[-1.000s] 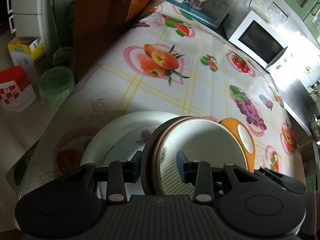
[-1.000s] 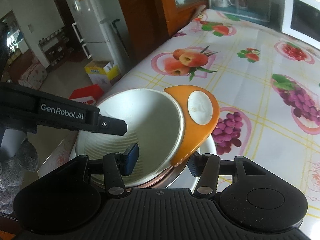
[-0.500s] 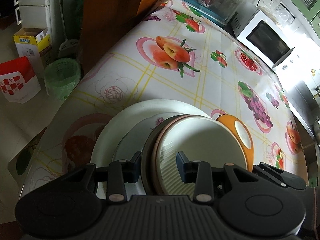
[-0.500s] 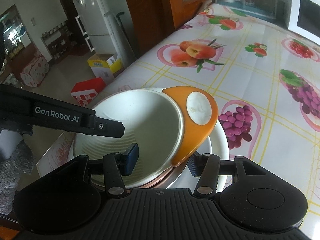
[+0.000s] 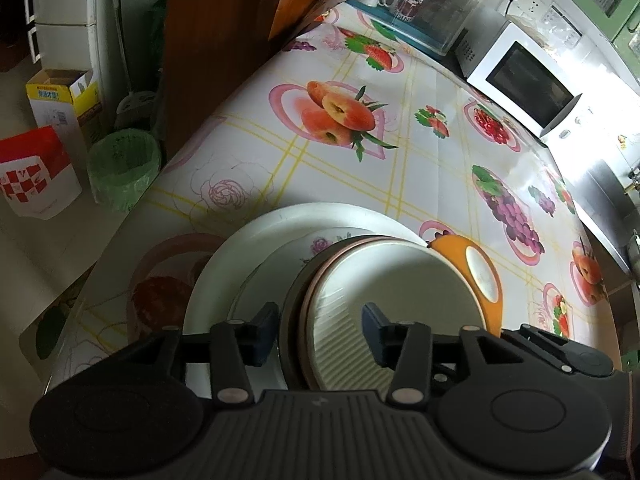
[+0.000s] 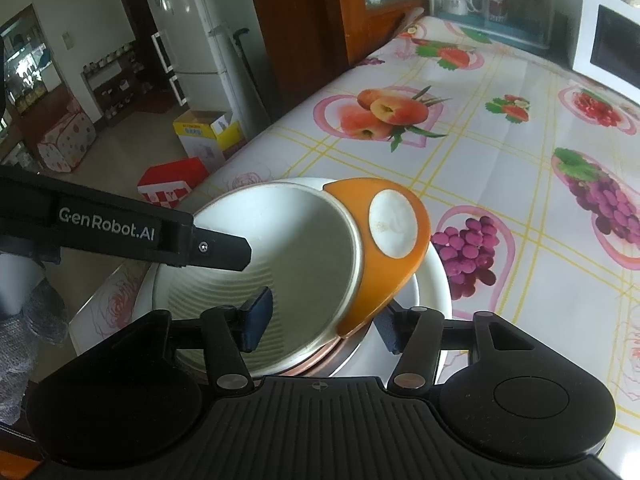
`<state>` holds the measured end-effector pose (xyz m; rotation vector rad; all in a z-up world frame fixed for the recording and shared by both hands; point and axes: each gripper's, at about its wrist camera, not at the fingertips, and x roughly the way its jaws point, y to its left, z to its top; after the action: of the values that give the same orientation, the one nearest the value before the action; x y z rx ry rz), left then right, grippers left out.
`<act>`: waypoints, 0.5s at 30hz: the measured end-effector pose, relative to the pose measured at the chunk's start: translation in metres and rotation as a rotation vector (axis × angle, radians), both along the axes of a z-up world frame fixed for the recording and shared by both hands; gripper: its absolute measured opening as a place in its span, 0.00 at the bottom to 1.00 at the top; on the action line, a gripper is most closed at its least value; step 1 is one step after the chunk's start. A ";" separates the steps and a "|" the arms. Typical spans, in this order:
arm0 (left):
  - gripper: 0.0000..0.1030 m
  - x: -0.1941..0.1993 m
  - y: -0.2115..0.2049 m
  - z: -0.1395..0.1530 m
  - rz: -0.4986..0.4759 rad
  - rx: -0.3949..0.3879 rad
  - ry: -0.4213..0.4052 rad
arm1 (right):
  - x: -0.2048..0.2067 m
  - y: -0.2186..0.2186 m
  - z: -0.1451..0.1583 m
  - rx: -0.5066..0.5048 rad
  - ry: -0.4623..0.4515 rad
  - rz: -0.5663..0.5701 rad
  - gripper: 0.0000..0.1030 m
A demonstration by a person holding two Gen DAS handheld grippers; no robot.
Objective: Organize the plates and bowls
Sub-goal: 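Lower the cream bowl into the pink bowl and open the left tool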
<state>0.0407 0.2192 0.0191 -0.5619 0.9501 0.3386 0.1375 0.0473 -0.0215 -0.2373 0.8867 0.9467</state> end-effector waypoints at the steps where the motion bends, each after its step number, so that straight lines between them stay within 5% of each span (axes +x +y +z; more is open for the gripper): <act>1: 0.53 0.000 -0.001 0.000 -0.004 0.004 -0.003 | 0.000 -0.001 0.001 0.002 -0.004 -0.003 0.57; 15: 0.78 -0.022 -0.013 0.017 -0.036 0.056 -0.087 | -0.018 -0.021 0.018 0.040 -0.069 -0.022 0.70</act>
<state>0.0188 0.2058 0.0366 -0.5044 0.8629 0.3051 0.1199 0.0265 -0.0031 -0.2244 0.8052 0.9295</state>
